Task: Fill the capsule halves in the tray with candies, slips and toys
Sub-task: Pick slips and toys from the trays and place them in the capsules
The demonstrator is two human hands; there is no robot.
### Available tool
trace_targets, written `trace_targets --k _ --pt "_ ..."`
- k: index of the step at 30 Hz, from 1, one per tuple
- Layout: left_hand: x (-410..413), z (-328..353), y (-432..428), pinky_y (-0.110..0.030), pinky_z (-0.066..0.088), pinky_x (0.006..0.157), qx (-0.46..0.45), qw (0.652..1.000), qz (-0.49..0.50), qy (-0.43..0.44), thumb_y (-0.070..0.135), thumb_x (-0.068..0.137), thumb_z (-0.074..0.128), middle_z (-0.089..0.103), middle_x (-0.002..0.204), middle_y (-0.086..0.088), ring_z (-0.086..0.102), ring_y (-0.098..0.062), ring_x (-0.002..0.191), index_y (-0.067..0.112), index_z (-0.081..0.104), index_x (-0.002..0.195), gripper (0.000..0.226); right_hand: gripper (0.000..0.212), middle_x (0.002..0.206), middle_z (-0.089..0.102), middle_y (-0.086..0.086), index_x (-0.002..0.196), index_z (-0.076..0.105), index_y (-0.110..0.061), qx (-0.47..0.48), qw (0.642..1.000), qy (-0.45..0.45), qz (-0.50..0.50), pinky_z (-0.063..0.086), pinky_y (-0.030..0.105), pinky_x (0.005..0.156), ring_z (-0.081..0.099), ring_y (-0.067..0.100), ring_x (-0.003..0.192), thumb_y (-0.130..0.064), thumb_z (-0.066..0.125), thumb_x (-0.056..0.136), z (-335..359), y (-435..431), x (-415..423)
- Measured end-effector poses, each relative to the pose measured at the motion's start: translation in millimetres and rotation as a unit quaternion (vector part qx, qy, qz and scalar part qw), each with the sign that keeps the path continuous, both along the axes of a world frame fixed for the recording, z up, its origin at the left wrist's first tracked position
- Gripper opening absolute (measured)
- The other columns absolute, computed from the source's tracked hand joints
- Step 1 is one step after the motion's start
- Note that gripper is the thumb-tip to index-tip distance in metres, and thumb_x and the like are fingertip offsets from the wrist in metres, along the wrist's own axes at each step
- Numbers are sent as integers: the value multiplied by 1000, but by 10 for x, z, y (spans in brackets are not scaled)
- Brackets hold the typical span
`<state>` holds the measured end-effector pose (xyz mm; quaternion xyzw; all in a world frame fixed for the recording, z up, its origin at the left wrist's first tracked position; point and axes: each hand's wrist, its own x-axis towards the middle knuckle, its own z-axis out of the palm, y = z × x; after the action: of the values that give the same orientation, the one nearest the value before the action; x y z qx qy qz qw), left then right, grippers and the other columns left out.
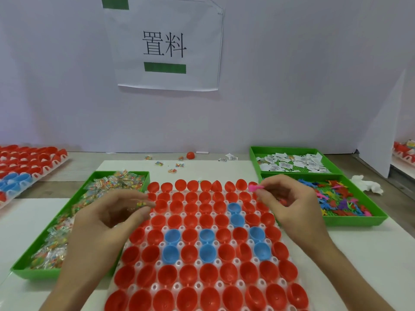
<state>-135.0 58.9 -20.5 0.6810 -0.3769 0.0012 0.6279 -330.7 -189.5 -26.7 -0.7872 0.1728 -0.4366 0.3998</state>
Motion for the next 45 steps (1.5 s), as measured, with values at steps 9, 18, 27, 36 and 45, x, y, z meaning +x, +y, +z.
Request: trace_targets --k 9,18,27,36,45 --pt "-217 235 -688 -21 58 66 104 971 -209 57 15 84 77 78 79 -3 76 -20 68 12 76 86 3 7 77 72 -7 86 74 -24 -17 993 -23 116 57 29 68 69 17 71 -22 79 81 12 515 122" --pt "-337 426 -1132 -18 57 82 188 930 -315 12 25 87 77 79 87 5 76 -7 85 19 76 102 16 8 78 68 -4 82 72 -17 -9 999 -33 26 55 32 66 68 18 73 -14 80 81 49 306 72" --pt "-97 581 -955 -17 57 76 163 938 -306 25 14 86 76 79 84 0 77 -15 82 21 78 88 8 14 80 70 -3 87 70 -27 21 998 -3 63 54 22 68 66 15 72 -16 77 85 29 221 72" --pt "319 772 -689 -29 63 74 34 972 -215 86 25 78 73 79 95 -3 77 -23 84 22 79 90 14 16 109 60 -9 108 70 -25 -90 931 295 -196 46 31 97 58 12 107 -18 67 94 -192 -720 -155" --pt "426 834 -618 -33 61 78 10 975 -201 90 28 76 73 79 98 -5 77 -25 85 18 77 97 24 34 143 54 -1 131 60 -22 -145 902 365 -180 35 46 114 46 20 136 -22 62 97 -64 -1201 74"
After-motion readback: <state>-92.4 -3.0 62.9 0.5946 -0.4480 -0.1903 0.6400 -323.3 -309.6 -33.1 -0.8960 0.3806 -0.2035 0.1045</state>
